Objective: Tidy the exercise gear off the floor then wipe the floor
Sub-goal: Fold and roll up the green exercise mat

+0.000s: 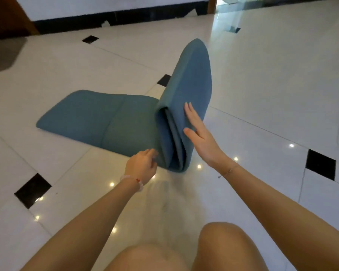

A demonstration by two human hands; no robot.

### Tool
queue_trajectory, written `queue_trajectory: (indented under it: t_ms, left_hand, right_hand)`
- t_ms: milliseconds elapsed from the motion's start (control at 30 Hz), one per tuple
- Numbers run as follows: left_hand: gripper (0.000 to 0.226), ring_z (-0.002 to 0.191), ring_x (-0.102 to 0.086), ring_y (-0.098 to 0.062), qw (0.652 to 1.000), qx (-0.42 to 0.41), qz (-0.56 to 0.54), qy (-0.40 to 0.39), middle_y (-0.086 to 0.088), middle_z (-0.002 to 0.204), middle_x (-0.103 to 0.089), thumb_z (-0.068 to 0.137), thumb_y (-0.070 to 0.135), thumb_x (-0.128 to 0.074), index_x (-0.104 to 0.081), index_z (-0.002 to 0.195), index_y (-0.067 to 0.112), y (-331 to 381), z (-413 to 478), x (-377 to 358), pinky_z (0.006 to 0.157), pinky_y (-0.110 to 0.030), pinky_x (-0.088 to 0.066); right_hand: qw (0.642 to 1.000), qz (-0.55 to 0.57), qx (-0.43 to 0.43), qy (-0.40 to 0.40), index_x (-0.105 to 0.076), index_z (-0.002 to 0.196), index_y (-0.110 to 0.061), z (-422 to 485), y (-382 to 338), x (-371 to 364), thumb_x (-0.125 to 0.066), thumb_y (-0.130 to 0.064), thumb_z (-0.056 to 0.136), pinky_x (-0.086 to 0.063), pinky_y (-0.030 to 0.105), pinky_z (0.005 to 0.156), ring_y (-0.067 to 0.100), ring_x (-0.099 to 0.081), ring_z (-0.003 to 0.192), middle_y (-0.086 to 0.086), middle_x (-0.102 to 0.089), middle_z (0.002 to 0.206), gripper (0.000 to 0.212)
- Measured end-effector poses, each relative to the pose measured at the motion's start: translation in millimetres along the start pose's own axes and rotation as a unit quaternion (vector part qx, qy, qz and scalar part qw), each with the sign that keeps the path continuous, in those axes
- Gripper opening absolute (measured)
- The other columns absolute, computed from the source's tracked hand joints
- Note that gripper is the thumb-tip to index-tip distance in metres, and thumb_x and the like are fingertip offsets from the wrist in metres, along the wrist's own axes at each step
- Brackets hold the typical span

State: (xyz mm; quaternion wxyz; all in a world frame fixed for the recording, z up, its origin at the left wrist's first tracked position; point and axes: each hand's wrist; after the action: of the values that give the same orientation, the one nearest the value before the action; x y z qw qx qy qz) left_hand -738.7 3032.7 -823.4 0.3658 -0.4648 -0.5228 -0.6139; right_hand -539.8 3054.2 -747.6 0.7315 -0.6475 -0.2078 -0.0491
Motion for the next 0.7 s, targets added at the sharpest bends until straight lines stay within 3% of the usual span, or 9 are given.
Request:
queue_trajectory:
  t_ms: [67,200,267,333,367,433,600,667,700]
  left_hand:
    - [0.032,0.073,-0.061,-0.034,0.992,-0.059,0.056,0.093,-0.012,0.082,-0.063,0.074,0.022,-0.037,-0.06,0.091,0.007,-30,-2,11,0.058,-0.036,-0.048]
    - [0.052,0.094,-0.048,-0.033,0.982,-0.06,0.131,0.123,-0.019,0.102,-0.059,0.067,0.014,-0.041,-0.052,0.116,0.001,-96,7,25,0.084,-0.039,-0.038]
    - [0.063,0.102,-0.051,-0.034,0.987,-0.017,0.151,0.048,-0.019,0.11,-0.059,0.065,0.009,-0.049,-0.049,0.127,0.0,-131,10,21,0.094,-0.043,-0.04]
    - [0.067,0.112,-0.053,-0.034,0.985,0.04,0.157,-0.067,-0.016,0.119,-0.055,0.069,0.008,-0.057,-0.044,0.135,0.007,-159,11,14,0.099,-0.042,-0.039]
    - [0.062,0.116,-0.049,-0.032,0.978,0.07,0.154,-0.121,-0.013,0.123,-0.051,0.074,0.01,-0.055,-0.044,0.135,0.011,-167,13,11,0.099,-0.04,-0.037]
    - [0.044,0.114,-0.046,-0.03,0.972,0.103,0.151,-0.146,-0.01,0.121,-0.047,0.08,0.012,-0.049,-0.051,0.124,0.015,-181,19,6,0.094,-0.037,-0.037]
    - [0.023,0.071,-0.056,-0.033,0.988,0.048,0.146,-0.005,-0.014,0.082,-0.055,0.059,0.001,-0.064,-0.059,0.081,0.005,-196,24,0,0.061,-0.034,-0.042]
    - [0.034,0.081,-0.058,-0.033,0.989,0.033,0.143,0.031,-0.015,0.092,-0.059,0.06,0.006,-0.058,-0.058,0.094,0.005,-202,24,-1,0.07,-0.037,-0.047]
    - [0.046,0.093,-0.059,-0.035,0.989,0.021,0.14,0.031,-0.016,0.103,-0.06,0.059,0.006,-0.06,-0.058,0.105,0.005,-205,25,-2,0.079,-0.04,-0.049]
  right_hand:
    - [0.996,-0.066,-0.001,-0.06,-0.013,0.148,-0.034,22,4,-31,-0.035,-0.012,0.1,-0.004,0.018,0.114,0.007,-0.001,0.146,-0.013,-0.004,0.159,0.058]
    - [0.968,-0.206,-0.022,-0.145,-0.005,0.151,-0.027,64,23,-87,-0.028,-0.017,0.102,-0.007,0.038,0.117,0.025,0.004,0.147,-0.006,0.001,0.16,0.055]
    - [0.94,-0.294,-0.027,-0.17,-0.004,0.151,-0.027,80,37,-113,-0.025,-0.025,0.103,-0.011,0.05,0.116,0.028,0.003,0.147,-0.006,0.001,0.16,0.053]
    - [0.9,-0.385,-0.03,-0.201,-0.003,0.151,-0.027,91,53,-137,-0.023,-0.031,0.103,-0.011,0.052,0.115,0.028,0.003,0.147,-0.005,0.002,0.16,0.052]
    - [0.88,-0.42,-0.036,-0.219,-0.003,0.152,-0.027,95,60,-149,-0.021,-0.033,0.103,-0.009,0.052,0.115,0.028,0.004,0.147,-0.005,0.003,0.16,0.053]
    - [0.851,-0.459,-0.06,-0.248,-0.001,0.151,-0.028,99,73,-169,-0.018,-0.037,0.102,-0.002,0.052,0.117,0.027,0.008,0.146,-0.004,0.005,0.16,0.053]
    - [0.813,-0.505,-0.085,-0.278,0.004,0.151,-0.029,108,92,-189,-0.025,-0.055,0.095,0.009,0.054,0.115,0.028,0.013,0.146,-0.003,0.01,0.159,0.069]
    - [0.8,-0.522,-0.056,-0.29,0.007,0.151,-0.027,108,95,-186,-0.034,-0.06,0.091,0.009,0.054,0.115,0.028,0.014,0.145,-0.001,0.013,0.159,0.08]
    - [0.816,-0.5,-0.042,-0.287,0.005,0.151,-0.026,108,95,-182,-0.038,-0.058,0.091,0.009,0.053,0.115,0.027,0.013,0.146,-0.002,0.011,0.159,0.08]
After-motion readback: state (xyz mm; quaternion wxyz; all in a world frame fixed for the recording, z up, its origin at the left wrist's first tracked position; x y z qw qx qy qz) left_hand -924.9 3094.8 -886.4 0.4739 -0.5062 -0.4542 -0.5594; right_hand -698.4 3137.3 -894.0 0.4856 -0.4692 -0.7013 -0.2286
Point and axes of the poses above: each hand's wrist, its own z-axis towards the middle knuckle, its own x-axis out of the back of the hand, y = z × x
